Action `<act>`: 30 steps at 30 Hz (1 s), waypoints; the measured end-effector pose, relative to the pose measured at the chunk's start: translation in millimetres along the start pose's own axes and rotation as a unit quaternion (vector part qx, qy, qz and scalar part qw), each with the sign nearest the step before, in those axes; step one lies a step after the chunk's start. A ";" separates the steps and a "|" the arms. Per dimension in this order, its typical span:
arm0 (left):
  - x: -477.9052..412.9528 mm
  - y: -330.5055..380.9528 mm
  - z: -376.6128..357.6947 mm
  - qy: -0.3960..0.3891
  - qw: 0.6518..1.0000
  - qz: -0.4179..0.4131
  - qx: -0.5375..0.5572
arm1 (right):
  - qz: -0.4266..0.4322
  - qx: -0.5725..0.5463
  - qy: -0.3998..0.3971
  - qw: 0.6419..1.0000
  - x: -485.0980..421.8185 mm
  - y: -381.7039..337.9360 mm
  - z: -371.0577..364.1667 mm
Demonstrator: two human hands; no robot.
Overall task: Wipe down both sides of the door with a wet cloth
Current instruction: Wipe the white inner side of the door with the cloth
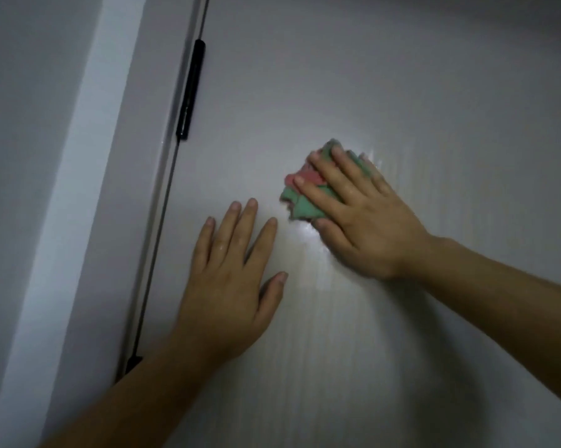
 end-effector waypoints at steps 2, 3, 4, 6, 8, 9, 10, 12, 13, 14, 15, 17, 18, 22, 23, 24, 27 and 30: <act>-3.9 5.3 -2.2 0.001 1.000 0.001 -0.006 | -0.106 -0.005 0.012 0.994 -16.8 56.7 10.7; -6.2 7.3 -3.3 0.000 1.000 0.004 -0.009 | -0.146 -0.010 0.012 0.989 -21.8 77.1 13.6; -8.9 9.1 -4.5 -0.003 1.000 0.009 -0.013 | -0.165 -0.012 0.012 0.986 -23.2 85.4 13.8; -14.9 13.1 -5.0 0.000 1.000 0.013 -0.018 | -0.143 -0.004 0.024 0.989 -13.4 70.0 12.7; -21.3 18.4 -3.4 0.011 1.000 0.010 -0.021 | -0.065 0.001 0.025 0.998 12.4 29.7 5.7; -24.2 21.9 -3.1 0.015 1.000 0.006 -0.019 | -0.025 -0.005 0.016 1.000 26.8 12.2 2.0; -27.1 27.4 -3.9 0.018 1.000 0.001 -0.014 | 0.004 -0.005 0.003 1.000 37.4 4.9 -0.7; -32.0 40.9 -5.4 0.025 1.000 -0.011 -0.009 | 0.024 0.004 -0.010 1.000 34.4 21.2 0.4; -34.0 47.8 -6.5 0.029 0.999 -0.017 -0.009 | -0.005 0.012 -0.010 1.000 25.1 42.3 3.2; -35.9 54.0 -8.2 0.030 0.999 -0.022 -0.009 | -0.053 0.013 -0.004 0.999 14.8 68.6 8.2; -37.5 58.7 -10.3 0.027 0.999 -0.023 -0.008 | -0.106 0.005 0.005 0.994 7.3 94.9 14.5; -39.2 64.0 -14.5 0.023 0.999 -0.020 -0.012 | -0.173 -0.010 0.018 0.985 6.2 122.8 19.9; -39.0 65.4 -15.8 0.025 0.999 -0.017 -0.017 | -0.171 -0.008 0.025 0.985 12.4 118.1 19.2; -37.8 70.9 -19.7 0.024 0.999 -0.011 -0.041 | -0.032 -0.007 0.015 0.999 63.6 53.9 4.2; -38.3 73.9 -20.7 0.021 0.999 -0.012 -0.045 | -0.003 -0.002 0.004 1.000 70.8 53.3 2.6; -39.3 78.0 -21.5 0.019 0.999 -0.015 -0.046 | 0.005 0.004 -0.001 1.000 70.0 65.3 4.3; -46.0 94.0 -24.9 0.010 0.999 -0.031 -0.033 | -0.121 0.015 0.016 0.992 46.4 144.7 19.7; -53.8 109.8 -30.5 -0.003 0.999 -0.039 -0.020 | -0.184 -0.004 0.025 0.983 46.8 170.4 22.3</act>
Point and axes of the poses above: each hand's wrist, its own x-axis away from the middle knuckle, its own z-axis out of the back of the hand, y = z × x, the point moved 10 cm from there along -x, towards the middle knuckle, and after that the axes turned 9 degrees about y, right-handed, at the moved point
